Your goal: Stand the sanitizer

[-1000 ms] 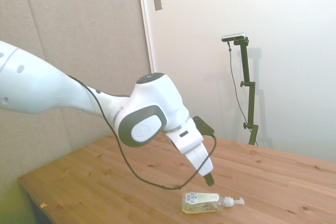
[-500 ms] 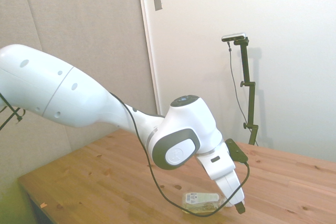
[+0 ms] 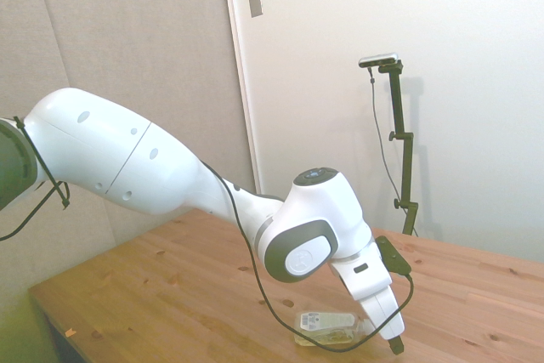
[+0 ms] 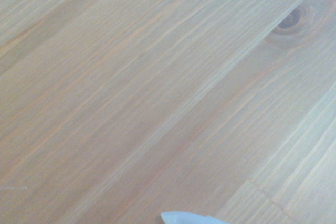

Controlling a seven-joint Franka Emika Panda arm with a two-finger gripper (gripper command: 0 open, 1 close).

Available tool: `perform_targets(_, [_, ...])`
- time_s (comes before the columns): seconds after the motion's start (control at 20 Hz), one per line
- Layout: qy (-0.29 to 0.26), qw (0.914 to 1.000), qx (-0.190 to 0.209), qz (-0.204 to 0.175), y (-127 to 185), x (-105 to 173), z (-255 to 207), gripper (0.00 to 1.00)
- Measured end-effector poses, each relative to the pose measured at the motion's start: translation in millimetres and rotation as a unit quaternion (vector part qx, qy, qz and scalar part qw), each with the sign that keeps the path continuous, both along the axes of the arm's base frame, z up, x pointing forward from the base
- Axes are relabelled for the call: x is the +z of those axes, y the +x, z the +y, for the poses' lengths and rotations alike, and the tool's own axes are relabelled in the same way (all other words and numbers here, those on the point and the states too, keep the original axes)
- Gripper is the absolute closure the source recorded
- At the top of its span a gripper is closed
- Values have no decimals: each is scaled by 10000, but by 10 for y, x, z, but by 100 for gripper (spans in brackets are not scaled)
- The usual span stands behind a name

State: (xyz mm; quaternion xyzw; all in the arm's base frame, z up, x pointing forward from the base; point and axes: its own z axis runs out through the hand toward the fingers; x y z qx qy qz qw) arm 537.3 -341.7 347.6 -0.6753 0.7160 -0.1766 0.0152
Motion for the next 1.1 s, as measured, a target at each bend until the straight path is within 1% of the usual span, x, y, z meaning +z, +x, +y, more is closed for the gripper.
perform_targets(0.35, [27,10000,47,-9,7,-15,-15,100])
perform_targets(1.1, [275,9993,186,-158,5,-21,-12,100])
